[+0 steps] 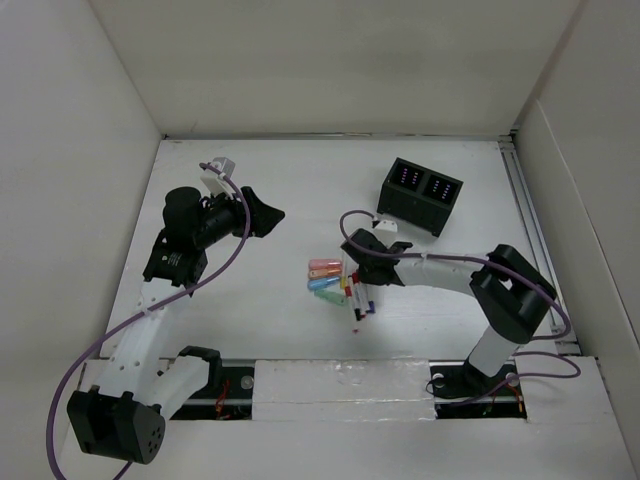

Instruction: Organize the desk

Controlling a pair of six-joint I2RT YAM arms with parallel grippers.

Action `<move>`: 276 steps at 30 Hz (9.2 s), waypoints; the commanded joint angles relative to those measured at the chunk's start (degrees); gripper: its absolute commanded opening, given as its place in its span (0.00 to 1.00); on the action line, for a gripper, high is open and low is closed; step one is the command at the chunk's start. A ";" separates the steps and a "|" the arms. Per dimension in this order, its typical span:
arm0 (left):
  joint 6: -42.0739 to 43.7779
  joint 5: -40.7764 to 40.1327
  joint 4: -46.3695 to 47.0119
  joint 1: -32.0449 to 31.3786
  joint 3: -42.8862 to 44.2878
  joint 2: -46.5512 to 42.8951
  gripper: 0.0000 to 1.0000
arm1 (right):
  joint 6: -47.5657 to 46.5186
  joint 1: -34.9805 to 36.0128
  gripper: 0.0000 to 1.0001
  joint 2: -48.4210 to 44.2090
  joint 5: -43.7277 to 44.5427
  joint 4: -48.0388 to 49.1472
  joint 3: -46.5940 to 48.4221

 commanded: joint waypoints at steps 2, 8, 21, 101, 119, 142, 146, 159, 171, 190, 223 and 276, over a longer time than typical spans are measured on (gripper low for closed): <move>0.39 1.02 1.84 -0.20 0.82 -0.87 0.64 | 1.35 1.10 0.23 2.56 -4.71 -7.84 -2.54; 0.48 0.49 1.58 -0.20 0.64 -1.66 0.64 | -0.50 1.10 0.12 5.64 -4.54 -7.15 -0.95; 0.48 0.31 1.84 -0.20 0.21 -1.84 0.64 | 0.03 -0.57 0.00 -4.36 1.26 -6.79 -0.86; -2.43 -10.77 -0.97 -0.73 0.64 -4.12 0.63 | -3.41 -0.05 0.18 -12.46 5.40 6.84 0.21; -2.07 -8.65 0.08 -0.73 0.47 -3.51 0.63 | -2.26 2.42 0.40 -7.98 -3.66 8.24 -5.79; -1.81 -7.42 0.52 -0.73 0.12 -4.04 0.63 | -1.47 2.42 0.37 -2.18 0.81 5.35 -2.09; -1.81 -6.98 0.87 -0.73 -0.15 -4.12 0.63 | 0.46 2.42 0.22 -2.35 1.96 4.46 -2.88; -1.63 -6.71 0.87 -0.73 -0.15 -4.21 0.63 | 0.73 1.81 0.17 -0.68 2.32 4.37 -3.24; -1.81 -6.01 1.13 -0.73 -0.23 -4.03 0.63 | -4.53 -2.58 0.00 -16.14 8.21 10.78 0.27; -1.81 -5.13 1.22 -0.73 -0.06 -3.86 0.63 | -3.93 -6.03 0.45 -16.95 -4.71 3.68 -6.31; -1.11 -6.01 0.44 -0.73 0.73 -3.16 0.64 | -3.50 -1.10 0.04 -1.90 1.35 2.43 -1.92; -1.02 -6.27 0.52 -0.73 -0.06 -4.91 0.64 | -19.49 -25.44 0.26 6.79 22.36 29.33 24.46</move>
